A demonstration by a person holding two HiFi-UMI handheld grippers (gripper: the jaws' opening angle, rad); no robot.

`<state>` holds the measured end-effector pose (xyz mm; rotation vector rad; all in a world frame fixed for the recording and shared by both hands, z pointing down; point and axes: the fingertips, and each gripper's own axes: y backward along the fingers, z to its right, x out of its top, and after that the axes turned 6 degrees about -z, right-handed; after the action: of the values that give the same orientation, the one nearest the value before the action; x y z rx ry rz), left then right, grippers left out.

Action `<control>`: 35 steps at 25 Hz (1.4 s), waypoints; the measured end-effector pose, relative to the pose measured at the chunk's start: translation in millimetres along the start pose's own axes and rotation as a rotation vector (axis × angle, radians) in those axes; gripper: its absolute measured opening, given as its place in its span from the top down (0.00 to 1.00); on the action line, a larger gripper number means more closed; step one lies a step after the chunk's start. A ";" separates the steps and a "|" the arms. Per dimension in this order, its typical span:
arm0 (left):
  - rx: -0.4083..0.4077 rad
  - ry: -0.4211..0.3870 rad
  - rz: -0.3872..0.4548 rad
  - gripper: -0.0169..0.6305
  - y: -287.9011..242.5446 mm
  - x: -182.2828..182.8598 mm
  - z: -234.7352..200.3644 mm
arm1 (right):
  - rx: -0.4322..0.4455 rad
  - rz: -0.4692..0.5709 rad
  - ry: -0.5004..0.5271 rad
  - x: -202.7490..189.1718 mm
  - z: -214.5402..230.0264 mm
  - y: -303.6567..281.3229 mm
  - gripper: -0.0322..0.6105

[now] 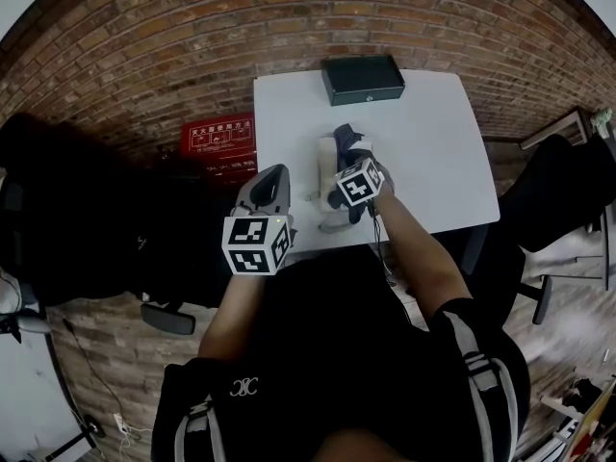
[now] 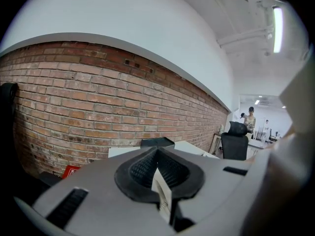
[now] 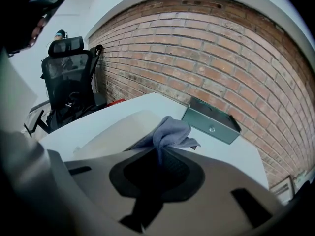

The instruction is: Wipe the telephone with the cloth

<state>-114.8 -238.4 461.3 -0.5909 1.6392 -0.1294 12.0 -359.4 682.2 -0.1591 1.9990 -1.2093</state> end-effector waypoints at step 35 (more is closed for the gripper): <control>-0.172 -0.025 -0.063 0.99 -13.1 -21.4 41.6 | 0.000 -0.047 -0.124 -79.8 -31.6 37.9 0.91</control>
<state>-70.4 -229.7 478.8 -0.7734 1.6176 -0.0269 56.1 -279.4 703.8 -0.2759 1.8973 -1.2001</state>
